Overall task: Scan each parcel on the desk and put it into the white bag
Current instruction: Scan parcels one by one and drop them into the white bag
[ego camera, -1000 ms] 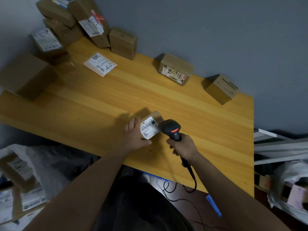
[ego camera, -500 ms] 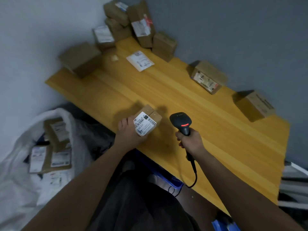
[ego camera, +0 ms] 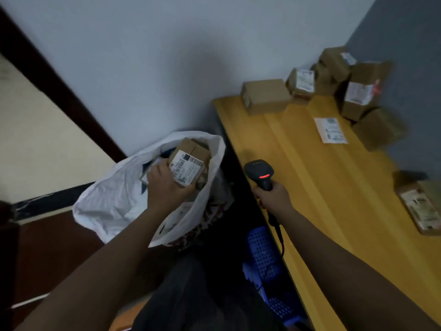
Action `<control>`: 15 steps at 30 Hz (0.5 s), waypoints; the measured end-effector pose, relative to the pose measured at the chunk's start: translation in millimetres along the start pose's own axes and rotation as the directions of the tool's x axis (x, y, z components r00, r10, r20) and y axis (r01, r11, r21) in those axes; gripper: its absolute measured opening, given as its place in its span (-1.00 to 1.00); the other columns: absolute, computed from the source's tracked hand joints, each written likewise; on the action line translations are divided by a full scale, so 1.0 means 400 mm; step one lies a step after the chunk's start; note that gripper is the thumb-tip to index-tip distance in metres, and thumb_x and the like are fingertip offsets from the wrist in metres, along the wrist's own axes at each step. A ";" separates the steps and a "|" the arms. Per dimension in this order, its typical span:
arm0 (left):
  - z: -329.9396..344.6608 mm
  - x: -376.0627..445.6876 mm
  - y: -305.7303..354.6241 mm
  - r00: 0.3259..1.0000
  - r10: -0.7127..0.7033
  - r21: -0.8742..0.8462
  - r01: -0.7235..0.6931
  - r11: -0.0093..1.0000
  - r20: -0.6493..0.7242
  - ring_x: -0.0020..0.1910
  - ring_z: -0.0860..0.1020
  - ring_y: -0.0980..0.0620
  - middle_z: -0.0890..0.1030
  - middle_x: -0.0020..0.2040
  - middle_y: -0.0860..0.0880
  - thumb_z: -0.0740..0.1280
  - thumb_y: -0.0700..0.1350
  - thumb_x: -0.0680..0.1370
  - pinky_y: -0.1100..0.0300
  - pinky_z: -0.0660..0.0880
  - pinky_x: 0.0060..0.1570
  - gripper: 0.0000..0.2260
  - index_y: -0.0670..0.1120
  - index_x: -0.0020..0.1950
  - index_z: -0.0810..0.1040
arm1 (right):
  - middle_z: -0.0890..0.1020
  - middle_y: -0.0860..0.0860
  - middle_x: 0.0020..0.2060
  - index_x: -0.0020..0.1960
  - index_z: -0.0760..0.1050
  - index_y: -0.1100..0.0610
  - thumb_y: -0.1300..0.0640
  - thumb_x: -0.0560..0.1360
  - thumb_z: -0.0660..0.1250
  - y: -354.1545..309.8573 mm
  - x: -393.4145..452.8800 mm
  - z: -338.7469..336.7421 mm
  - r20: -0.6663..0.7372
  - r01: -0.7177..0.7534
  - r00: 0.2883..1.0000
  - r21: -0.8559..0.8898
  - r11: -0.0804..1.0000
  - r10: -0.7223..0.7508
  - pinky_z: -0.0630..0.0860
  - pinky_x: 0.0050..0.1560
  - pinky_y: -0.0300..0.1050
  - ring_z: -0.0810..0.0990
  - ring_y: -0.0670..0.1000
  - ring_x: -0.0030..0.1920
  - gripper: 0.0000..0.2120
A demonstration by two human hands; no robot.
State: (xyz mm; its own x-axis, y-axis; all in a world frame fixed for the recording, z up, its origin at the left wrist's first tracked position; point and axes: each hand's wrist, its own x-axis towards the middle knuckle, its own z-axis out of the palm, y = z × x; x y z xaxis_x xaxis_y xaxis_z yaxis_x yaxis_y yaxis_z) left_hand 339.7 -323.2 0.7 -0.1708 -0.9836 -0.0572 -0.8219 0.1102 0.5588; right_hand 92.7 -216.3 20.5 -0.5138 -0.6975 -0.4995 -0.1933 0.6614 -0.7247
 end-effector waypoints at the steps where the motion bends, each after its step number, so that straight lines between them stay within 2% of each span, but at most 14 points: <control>1: -0.012 0.008 -0.039 0.999 -0.037 0.021 0.036 0.999 0.011 0.23 0.33 -0.22 0.40 0.22 -0.22 0.35 0.35 0.21 -0.07 0.33 0.14 -0.07 -0.23 0.37 0.29 | 0.56 0.10 -0.36 -0.21 0.49 0.17 0.20 0.48 0.38 -0.012 0.010 0.024 0.010 -0.001 1.000 -0.007 1.000 0.001 0.43 -0.32 -0.10 0.52 0.00 -0.42 -0.88; 5: -0.033 0.048 -0.175 0.987 -0.151 0.104 0.145 0.984 0.055 0.21 0.33 -0.23 0.37 0.23 -0.23 0.50 0.20 0.29 -0.08 0.36 0.05 -0.17 -0.20 0.37 0.26 | 0.60 0.15 -0.29 -0.07 0.53 0.27 0.17 0.50 0.38 -0.040 0.047 0.104 0.026 -0.055 0.998 -0.028 0.998 0.056 0.45 -0.24 -0.01 0.54 0.07 -0.33 -0.85; 7: -0.031 0.071 -0.231 0.980 -0.171 0.178 0.150 0.972 0.104 0.20 0.37 -0.27 0.39 0.22 -0.26 0.55 0.12 0.28 -0.12 0.38 0.04 -0.19 -0.23 0.36 0.30 | 0.60 0.18 -0.28 -0.09 0.52 0.27 0.17 0.50 0.39 -0.046 0.060 0.135 0.017 -0.088 0.996 -0.031 0.996 0.089 0.45 -0.23 -0.01 0.54 0.08 -0.33 -0.85; 9: -0.023 0.102 -0.280 0.972 -0.153 0.252 0.105 0.962 0.180 0.16 0.40 -0.30 0.42 0.19 -0.29 0.59 0.04 0.23 -0.14 0.42 -0.01 -0.19 -0.26 0.34 0.34 | 0.59 0.20 -0.28 -0.14 0.50 0.25 0.15 0.49 0.40 -0.050 0.073 0.166 0.010 -0.112 0.994 -0.027 0.993 0.112 0.43 -0.23 -0.01 0.53 0.09 -0.32 -0.84; 13: 0.015 0.194 -0.341 0.951 -0.032 0.298 -0.064 0.952 0.307 -0.07 0.52 -0.33 0.52 0.01 -0.34 0.67 -0.07 0.03 -0.09 0.52 -0.27 -0.15 -0.30 0.20 0.41 | 0.60 0.27 -0.23 -0.13 0.48 0.23 0.16 0.51 0.39 -0.053 0.097 0.208 -0.016 -0.158 0.987 -0.027 0.987 0.158 0.45 -0.22 0.04 0.52 0.10 -0.33 -0.84; 14: 0.029 0.225 -0.348 0.946 0.011 0.289 -0.110 0.951 0.325 -0.05 0.53 -0.35 0.53 0.02 -0.35 0.68 -0.08 0.02 -0.12 0.55 -0.25 -0.13 -0.32 0.23 0.42 | 0.59 0.26 -0.24 -0.13 0.48 0.23 0.17 0.52 0.38 -0.054 0.101 0.215 -0.027 -0.165 0.986 -0.022 0.986 0.165 0.45 -0.22 0.04 0.52 0.10 -0.33 -0.85; 15: 0.037 0.257 -0.346 0.943 0.057 0.278 -0.154 0.948 0.329 0.03 0.52 -0.39 0.51 0.10 -0.38 0.69 -0.08 0.06 -0.19 0.56 -0.15 -0.09 -0.33 0.30 0.41 | 0.58 0.24 -0.26 -0.13 0.47 0.22 0.18 0.52 0.38 -0.056 0.107 0.220 -0.037 -0.168 0.985 -0.010 0.986 0.168 0.44 -0.22 0.04 0.51 0.09 -0.34 -0.86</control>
State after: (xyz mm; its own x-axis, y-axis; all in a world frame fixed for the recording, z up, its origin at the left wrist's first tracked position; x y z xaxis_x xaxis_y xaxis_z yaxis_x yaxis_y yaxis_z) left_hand 428.0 -437.5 -94.7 -0.3865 -0.8742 -0.2941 -0.9040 0.2959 0.3085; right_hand 148.6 -285.1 -26.5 -0.5697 -0.5658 -0.5960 -0.1125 0.7721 -0.6255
